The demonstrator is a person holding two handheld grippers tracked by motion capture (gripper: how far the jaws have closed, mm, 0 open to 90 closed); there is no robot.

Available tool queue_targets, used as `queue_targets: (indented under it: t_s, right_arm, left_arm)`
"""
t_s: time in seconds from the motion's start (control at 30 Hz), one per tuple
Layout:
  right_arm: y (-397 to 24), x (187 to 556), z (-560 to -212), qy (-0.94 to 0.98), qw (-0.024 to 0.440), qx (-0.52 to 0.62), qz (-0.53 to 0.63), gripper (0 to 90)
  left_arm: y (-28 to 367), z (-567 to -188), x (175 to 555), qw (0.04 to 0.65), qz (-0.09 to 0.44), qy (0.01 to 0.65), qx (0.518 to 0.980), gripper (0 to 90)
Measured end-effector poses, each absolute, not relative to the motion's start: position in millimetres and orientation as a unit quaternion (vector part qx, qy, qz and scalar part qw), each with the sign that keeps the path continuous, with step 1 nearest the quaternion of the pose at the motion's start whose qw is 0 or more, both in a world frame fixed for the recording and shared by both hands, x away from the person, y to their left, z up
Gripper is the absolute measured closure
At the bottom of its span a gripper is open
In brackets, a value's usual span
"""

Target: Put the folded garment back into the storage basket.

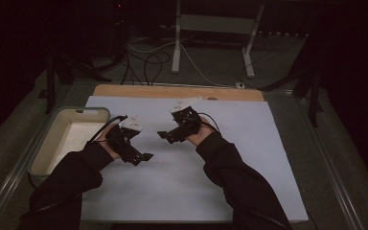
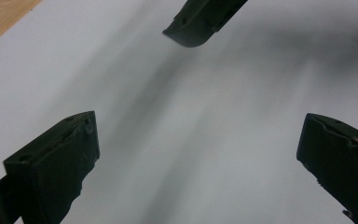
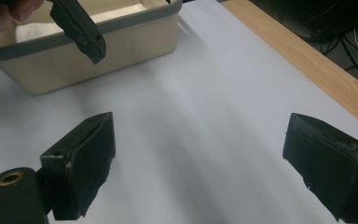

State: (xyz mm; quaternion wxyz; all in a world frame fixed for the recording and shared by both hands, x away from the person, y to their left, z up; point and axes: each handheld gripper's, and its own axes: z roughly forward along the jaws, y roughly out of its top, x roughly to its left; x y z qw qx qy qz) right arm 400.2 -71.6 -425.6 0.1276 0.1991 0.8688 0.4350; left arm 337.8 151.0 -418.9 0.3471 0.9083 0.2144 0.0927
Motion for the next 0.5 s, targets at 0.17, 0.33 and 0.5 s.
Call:
queue_targets:
  t_s: [0.17, 0.33, 0.5]
  right_arm:
    - [-84.3, 395.4, -431.3, 0.871, 0.131, 0.193, 0.433, 9.4]
    - [-95.9, 389.1, -437.4, 0.874, 0.126, 0.183, 0.432, 9.5]
    - [-105.0, 381.3, -445.2, 0.877, 0.121, 0.183, 0.429, 9.5]
  left_arm:
    - [142.9, -423.7, 334.1, 0.348, 0.087, 0.203, 0.911, 0.5]
    - [138.1, -430.8, 329.0, 0.352, 0.082, 0.193, 0.912, 0.5]
    - [134.3, -441.4, 324.5, 0.35, 0.077, 0.191, 0.914, 0.5]
